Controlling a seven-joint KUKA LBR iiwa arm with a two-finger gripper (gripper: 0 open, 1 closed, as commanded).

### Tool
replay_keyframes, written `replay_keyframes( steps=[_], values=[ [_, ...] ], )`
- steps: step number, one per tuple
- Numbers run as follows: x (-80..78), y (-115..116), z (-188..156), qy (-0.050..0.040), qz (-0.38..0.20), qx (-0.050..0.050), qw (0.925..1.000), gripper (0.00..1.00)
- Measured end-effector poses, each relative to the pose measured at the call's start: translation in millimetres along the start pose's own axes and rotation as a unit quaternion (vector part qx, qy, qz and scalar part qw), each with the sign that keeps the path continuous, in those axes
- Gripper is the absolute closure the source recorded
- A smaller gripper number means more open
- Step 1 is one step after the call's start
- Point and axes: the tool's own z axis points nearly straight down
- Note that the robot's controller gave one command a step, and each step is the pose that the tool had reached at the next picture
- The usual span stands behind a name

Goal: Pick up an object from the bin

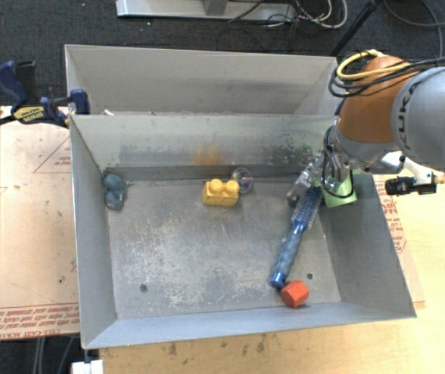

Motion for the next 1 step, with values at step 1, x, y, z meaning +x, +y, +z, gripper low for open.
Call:
replay_keyframes(
  steps=[1],
  values=[
    [0.0, 0.0, -0.1, -0.0003, -0.001, 0.0, 1.0, 1.0]
  ],
)
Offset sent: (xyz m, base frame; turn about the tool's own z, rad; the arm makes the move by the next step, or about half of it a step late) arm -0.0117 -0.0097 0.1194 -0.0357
